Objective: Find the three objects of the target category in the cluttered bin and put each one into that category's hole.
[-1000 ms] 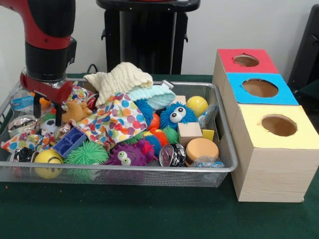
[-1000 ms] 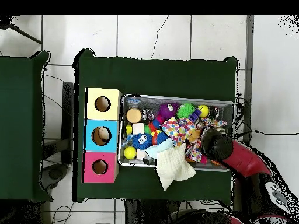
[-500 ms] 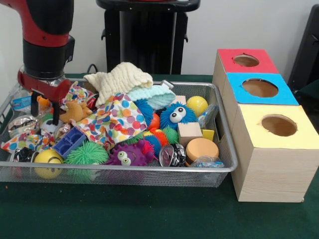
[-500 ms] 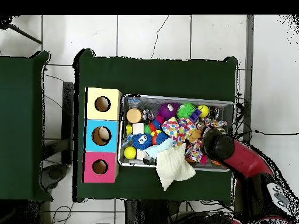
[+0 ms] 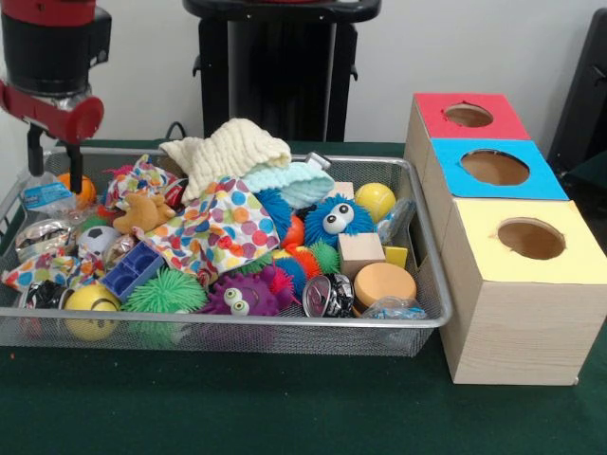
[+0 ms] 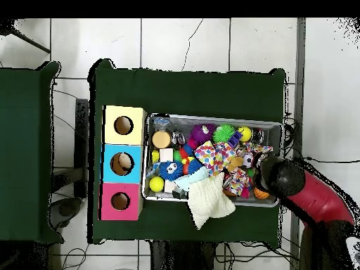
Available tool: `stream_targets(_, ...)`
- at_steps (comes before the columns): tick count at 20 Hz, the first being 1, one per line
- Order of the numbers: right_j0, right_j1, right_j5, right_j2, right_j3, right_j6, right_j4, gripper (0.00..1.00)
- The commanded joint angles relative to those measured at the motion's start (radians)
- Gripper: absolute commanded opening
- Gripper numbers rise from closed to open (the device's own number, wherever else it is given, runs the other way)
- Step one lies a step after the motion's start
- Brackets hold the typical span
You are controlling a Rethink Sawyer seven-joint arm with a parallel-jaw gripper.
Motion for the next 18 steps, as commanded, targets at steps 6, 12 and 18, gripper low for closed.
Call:
stream_targets(6, -0.003, -0.042, 0.078, 0.092, 0.056, 0.022, -0.049, 1.0)
stream_targets(12, -0.039, -0.021, 0.053, 0.109, 0.036, 0.002, -0.054, 1.0)
stream_targets(18, -0.052, -0.037, 0.042, 0.117, 0.048, 0.001, -0.057, 1.0)
